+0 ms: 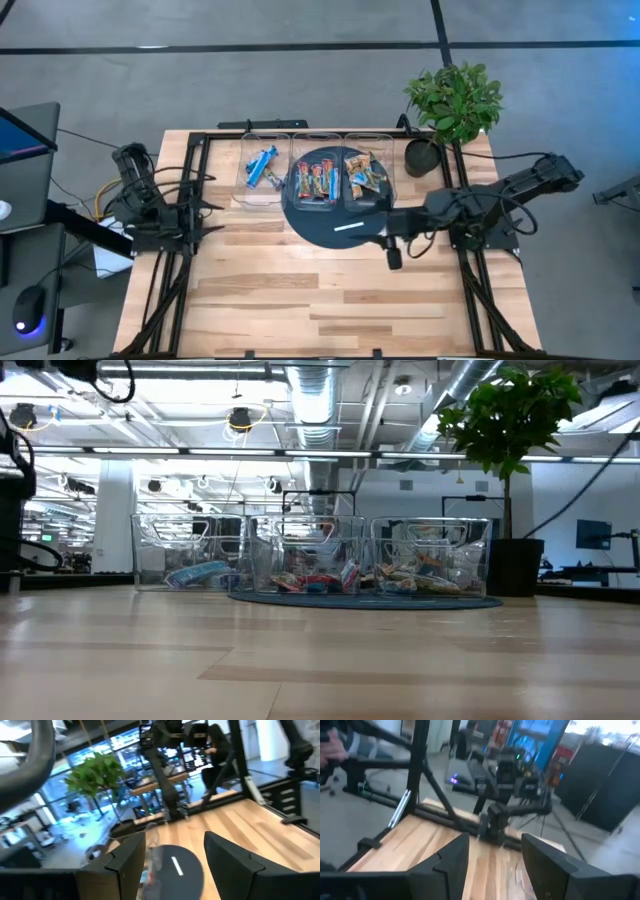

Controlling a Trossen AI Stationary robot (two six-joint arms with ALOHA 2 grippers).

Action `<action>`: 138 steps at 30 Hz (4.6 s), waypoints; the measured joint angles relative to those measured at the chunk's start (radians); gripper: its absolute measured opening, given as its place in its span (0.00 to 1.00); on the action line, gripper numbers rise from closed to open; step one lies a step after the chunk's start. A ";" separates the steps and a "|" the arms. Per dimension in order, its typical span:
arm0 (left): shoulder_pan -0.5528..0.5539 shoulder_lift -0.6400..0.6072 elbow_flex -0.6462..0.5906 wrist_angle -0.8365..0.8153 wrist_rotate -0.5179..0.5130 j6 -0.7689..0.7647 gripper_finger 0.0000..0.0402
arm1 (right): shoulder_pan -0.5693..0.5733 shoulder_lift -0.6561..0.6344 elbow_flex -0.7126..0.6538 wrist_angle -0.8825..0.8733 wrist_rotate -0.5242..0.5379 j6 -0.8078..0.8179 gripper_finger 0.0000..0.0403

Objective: Pick and place Granola Bars by type
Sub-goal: Return to Home Position

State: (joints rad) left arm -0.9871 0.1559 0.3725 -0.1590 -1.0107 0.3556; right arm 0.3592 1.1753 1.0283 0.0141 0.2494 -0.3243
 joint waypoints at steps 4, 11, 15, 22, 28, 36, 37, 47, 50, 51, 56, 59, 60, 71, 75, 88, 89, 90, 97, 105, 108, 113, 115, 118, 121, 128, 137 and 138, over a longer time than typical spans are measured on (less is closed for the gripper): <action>0.000 -0.040 0.000 -0.063 0.013 -0.042 0.50 | -0.016 -0.100 -0.187 0.199 -0.034 -0.012 0.44; 0.001 -0.041 0.000 -0.016 0.042 -0.007 0.50 | -0.103 -0.174 -0.360 0.343 -0.254 0.036 0.44; 0.013 -0.039 -0.024 0.166 0.203 0.149 0.50 | -0.171 -0.134 -0.379 0.419 -0.334 0.036 0.44; 0.134 -0.039 -0.119 0.381 0.371 0.301 0.50 | -0.296 -0.032 -0.400 0.568 -0.483 0.029 0.43; 0.335 -0.029 -0.259 0.576 0.508 0.245 0.50 | -0.323 0.033 -0.399 0.656 -0.496 0.014 0.43; 0.597 -0.011 -0.303 0.582 0.733 0.093 0.50 | -0.322 0.040 -0.421 0.647 -0.501 -0.016 0.44; 0.629 -0.005 -0.304 0.578 0.747 0.076 0.50 | -0.337 0.040 -0.433 0.664 -0.507 -0.006 0.43; 0.825 -0.005 -0.306 0.523 0.771 0.012 0.50 | -0.445 0.031 -0.603 0.911 -0.566 0.107 0.43; 0.872 -0.008 -0.306 0.505 0.764 0.026 0.50 | -0.464 0.022 -0.639 0.952 -0.565 0.114 0.43; 0.890 -0.008 -0.306 0.506 0.775 0.026 0.50 | -0.473 0.019 -0.649 0.967 -0.566 0.120 0.43; 0.996 -0.008 -0.306 0.502 0.861 0.023 0.50 | -0.502 0.019 -0.681 0.998 -0.565 0.143 0.43; 1.053 -0.008 -0.306 0.480 0.911 0.007 0.50 | -0.503 0.019 -0.698 0.997 -0.566 0.149 0.43; 1.068 -0.008 -0.306 0.470 0.923 0.001 0.50 | -0.503 0.019 -0.703 0.998 -0.566 0.149 0.43; 1.096 -0.008 -0.305 0.295 0.970 -0.086 0.50 | -0.511 0.019 -0.852 1.238 -0.563 0.152 0.43; 1.070 -0.008 -0.305 0.317 1.008 -0.090 0.50 | -0.491 0.019 -0.905 1.326 -0.562 0.153 0.42; 0.980 -0.070 -0.362 0.395 0.971 -0.083 0.50 | -0.485 0.021 -0.956 1.356 -0.565 0.160 0.42; 0.979 -0.076 -0.362 0.393 0.971 -0.076 0.50 | -0.495 0.021 -0.960 1.358 -0.565 0.160 0.42; 0.979 -0.081 -0.362 0.392 0.972 -0.072 0.50 | -0.507 0.021 -0.968 1.368 -0.565 0.161 0.42; 0.979 -0.091 -0.363 0.334 0.960 -0.069 0.50 | -0.570 0.007 -1.022 1.485 -0.723 0.170 0.42; 0.979 -0.091 -0.364 0.287 0.920 -0.081 0.50 | -0.519 -0.106 -1.022 1.399 -0.686 0.143 0.42; 0.979 -0.092 -0.364 0.286 0.920 -0.081 0.50 | -0.494 -0.150 -1.022 1.327 -0.662 0.134 0.42; 0.979 -0.092 -0.365 0.284 0.920 -0.081 0.50 | -0.442 -0.264 -1.022 1.166 -0.555 0.123 0.42; 0.979 -0.092 -0.365 0.283 0.920 -0.081 0.50 | -0.418 -0.318 -1.022 1.123 -0.530 0.114 0.42; 0.979 -0.092 -0.365 0.280 0.920 -0.081 0.50 | -0.410 -0.412 -1.022 1.020 -0.528 0.119 0.42; 0.979 -0.092 -0.365 0.280 0.920 -0.080 0.50 | -0.416 -0.507 -1.022 0.874 -0.509 0.151 0.42; 0.979 -0.092 -0.366 0.279 0.920 -0.080 0.50 | -0.405 -0.690 -1.022 0.611 -0.376 0.212 0.43; 0.979 -0.092 -0.366 0.273 0.920 -0.076 0.50 | -0.377 -0.813 -1.023 0.329 -0.295 0.284 0.42; 0.979 -0.092 -0.366 0.272 0.920 -0.076 0.50 | -0.368 -0.820 -1.023 0.322 -0.277 0.287 0.42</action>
State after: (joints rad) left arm -0.0082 0.0643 0.0063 0.1128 -0.0910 0.2794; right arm -0.0092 0.3554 0.0055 0.3356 -0.0271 -0.0370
